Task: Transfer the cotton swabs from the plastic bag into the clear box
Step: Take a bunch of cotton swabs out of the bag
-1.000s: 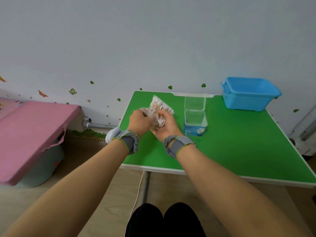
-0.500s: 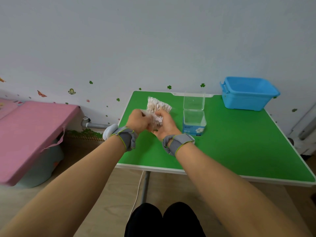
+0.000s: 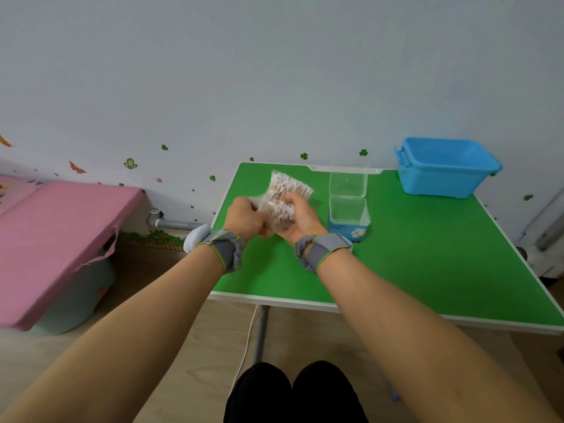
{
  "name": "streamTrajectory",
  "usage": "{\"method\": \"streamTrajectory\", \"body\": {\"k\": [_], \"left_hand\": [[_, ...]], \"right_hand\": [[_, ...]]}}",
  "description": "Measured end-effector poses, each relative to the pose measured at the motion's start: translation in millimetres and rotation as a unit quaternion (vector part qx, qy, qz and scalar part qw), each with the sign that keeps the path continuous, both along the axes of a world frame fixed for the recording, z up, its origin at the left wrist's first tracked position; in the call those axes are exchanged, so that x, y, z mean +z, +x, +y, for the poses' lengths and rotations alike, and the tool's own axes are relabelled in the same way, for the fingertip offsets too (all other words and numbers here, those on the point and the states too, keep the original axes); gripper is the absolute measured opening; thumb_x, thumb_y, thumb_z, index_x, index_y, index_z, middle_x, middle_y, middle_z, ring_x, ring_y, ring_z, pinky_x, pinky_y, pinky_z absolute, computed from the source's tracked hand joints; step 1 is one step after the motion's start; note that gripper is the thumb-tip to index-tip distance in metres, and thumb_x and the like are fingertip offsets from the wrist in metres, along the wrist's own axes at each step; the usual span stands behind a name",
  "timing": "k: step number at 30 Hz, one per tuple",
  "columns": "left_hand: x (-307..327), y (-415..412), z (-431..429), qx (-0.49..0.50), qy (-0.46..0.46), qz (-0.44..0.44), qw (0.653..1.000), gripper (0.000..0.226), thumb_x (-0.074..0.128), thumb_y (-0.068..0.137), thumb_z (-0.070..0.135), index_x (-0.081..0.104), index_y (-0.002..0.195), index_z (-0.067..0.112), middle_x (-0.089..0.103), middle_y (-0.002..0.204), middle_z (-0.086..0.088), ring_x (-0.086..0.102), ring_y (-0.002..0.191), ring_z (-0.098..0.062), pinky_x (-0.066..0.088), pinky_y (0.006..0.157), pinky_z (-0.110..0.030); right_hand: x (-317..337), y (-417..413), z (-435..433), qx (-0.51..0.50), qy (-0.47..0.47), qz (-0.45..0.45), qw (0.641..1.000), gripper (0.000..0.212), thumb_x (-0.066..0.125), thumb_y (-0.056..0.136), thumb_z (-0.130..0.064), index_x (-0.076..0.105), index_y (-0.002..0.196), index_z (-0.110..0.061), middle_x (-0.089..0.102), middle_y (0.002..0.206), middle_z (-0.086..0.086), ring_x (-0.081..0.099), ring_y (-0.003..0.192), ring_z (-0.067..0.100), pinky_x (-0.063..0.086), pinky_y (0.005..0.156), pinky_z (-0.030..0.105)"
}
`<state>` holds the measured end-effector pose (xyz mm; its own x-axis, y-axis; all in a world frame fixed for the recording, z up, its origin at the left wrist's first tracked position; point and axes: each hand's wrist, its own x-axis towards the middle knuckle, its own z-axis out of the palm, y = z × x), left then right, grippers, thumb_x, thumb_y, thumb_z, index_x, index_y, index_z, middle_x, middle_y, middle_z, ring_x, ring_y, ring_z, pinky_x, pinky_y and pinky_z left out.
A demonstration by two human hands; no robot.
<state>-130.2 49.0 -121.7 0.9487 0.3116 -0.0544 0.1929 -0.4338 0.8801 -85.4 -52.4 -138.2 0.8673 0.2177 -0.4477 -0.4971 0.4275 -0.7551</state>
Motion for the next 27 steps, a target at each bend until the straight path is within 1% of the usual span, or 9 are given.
{"method": "streamTrajectory", "body": {"k": [3, 6, 10, 14, 16, 19, 22, 24, 27], "left_hand": [[1.6, -0.1, -3.1, -0.012, -0.035, -0.013, 0.999, 0.024, 0.065, 0.087, 0.012, 0.066, 0.088, -0.012, 0.069, 0.082, -0.027, 0.061, 0.059, -0.031, 0.058, 0.071, -0.044], [3.8, 0.3, -5.1, -0.012, -0.031, -0.016, 0.999, 0.026, 0.063, 0.089, 0.014, 0.062, 0.096, -0.011, 0.069, 0.086, -0.027, 0.062, 0.062, -0.033, 0.058, 0.068, -0.045], [5.5, -0.4, -4.9, -0.017, 0.002, -0.006, 1.000, 0.028, 0.056, 0.091, 0.010, 0.062, 0.086, -0.016, 0.065, 0.075, -0.027, 0.059, 0.053, -0.032, 0.055, 0.067, -0.049], [5.8, -1.0, -5.6, -0.019, 0.043, 0.006, 0.999, 0.026, 0.050, 0.091, 0.009, 0.058, 0.070, -0.004, 0.058, 0.066, -0.016, 0.052, 0.046, -0.024, 0.046, 0.048, -0.029], [4.1, -1.9, -5.1, -0.018, 0.047, 0.007, 0.999, 0.028, 0.048, 0.092, 0.011, 0.058, 0.069, -0.002, 0.059, 0.067, -0.018, 0.050, 0.045, -0.024, 0.041, 0.046, -0.025], [3.0, -2.7, -3.8, -0.019, 0.034, -0.005, 0.999, 0.030, 0.052, 0.093, 0.014, 0.061, 0.078, -0.010, 0.062, 0.074, -0.022, 0.053, 0.051, -0.029, 0.048, 0.054, -0.034], [3.9, -1.0, -2.5, -0.019, 0.036, -0.009, 0.999, 0.032, 0.056, 0.093, 0.017, 0.064, 0.088, -0.013, 0.067, 0.081, -0.024, 0.058, 0.056, -0.032, 0.055, 0.065, -0.044], [4.2, -0.3, -2.9, -0.020, 0.045, -0.004, 0.999, 0.032, 0.052, 0.094, 0.014, 0.063, 0.085, -0.014, 0.067, 0.081, -0.026, 0.057, 0.051, -0.028, 0.055, 0.063, -0.042], [3.8, -0.5, -4.9, -0.022, 0.067, 0.007, 0.997, 0.031, 0.048, 0.095, 0.014, 0.058, 0.075, -0.006, 0.060, 0.072, -0.022, 0.050, 0.046, -0.025, 0.045, 0.051, -0.032]], "right_hand": [[0.1, -0.5, 0.6, 0.020, -0.026, -0.013, 0.999, 0.006, 0.052, 0.083, -0.007, 0.053, 0.077, -0.009, 0.058, 0.076, 0.011, 0.056, 0.065, 0.022, 0.052, 0.068, 0.037], [0.1, -2.3, 3.2, 0.025, -0.039, -0.020, 0.999, 0.007, 0.049, 0.081, -0.003, 0.051, 0.076, -0.007, 0.058, 0.078, 0.011, 0.056, 0.066, 0.023, 0.052, 0.066, 0.036], [-0.7, -2.5, 1.9, 0.020, -0.042, -0.020, 0.999, 0.009, 0.050, 0.081, -0.002, 0.052, 0.073, -0.006, 0.059, 0.077, 0.011, 0.057, 0.067, 0.023, 0.052, 0.069, 0.036], [1.1, -2.8, 4.3, 0.006, -0.036, -0.020, 0.999, 0.013, 0.050, 0.082, -0.001, 0.052, 0.070, -0.006, 0.058, 0.074, 0.011, 0.057, 0.062, 0.022, 0.050, 0.059, 0.033], [2.3, -1.5, 5.0, -0.005, -0.027, -0.019, 0.999, 0.012, 0.050, 0.083, -0.001, 0.051, 0.071, -0.006, 0.057, 0.073, 0.011, 0.056, 0.059, 0.022, 0.049, 0.056, 0.032], [1.8, -2.1, 6.2, 0.011, -0.040, -0.029, 0.999, 0.008, 0.050, 0.082, -0.002, 0.052, 0.076, -0.006, 0.058, 0.079, 0.012, 0.058, 0.070, 0.025, 0.055, 0.067, 0.040], [1.2, -2.5, 7.2, 0.022, -0.051, -0.034, 0.998, 0.008, 0.049, 0.082, -0.003, 0.054, 0.076, -0.006, 0.059, 0.085, 0.013, 0.058, 0.084, 0.029, 0.053, 0.080, 0.044], [1.3, -1.3, 7.1, 0.017, -0.049, -0.029, 0.998, 0.009, 0.051, 0.082, -0.004, 0.056, 0.075, -0.006, 0.060, 0.082, 0.013, 0.059, 0.078, 0.027, 0.053, 0.074, 0.040], [0.3, 0.8, 6.9, -0.001, -0.044, -0.018, 0.999, 0.013, 0.053, 0.083, -0.007, 0.056, 0.071, -0.007, 0.059, 0.069, 0.010, 0.058, 0.062, 0.023, 0.050, 0.061, 0.032]]}}
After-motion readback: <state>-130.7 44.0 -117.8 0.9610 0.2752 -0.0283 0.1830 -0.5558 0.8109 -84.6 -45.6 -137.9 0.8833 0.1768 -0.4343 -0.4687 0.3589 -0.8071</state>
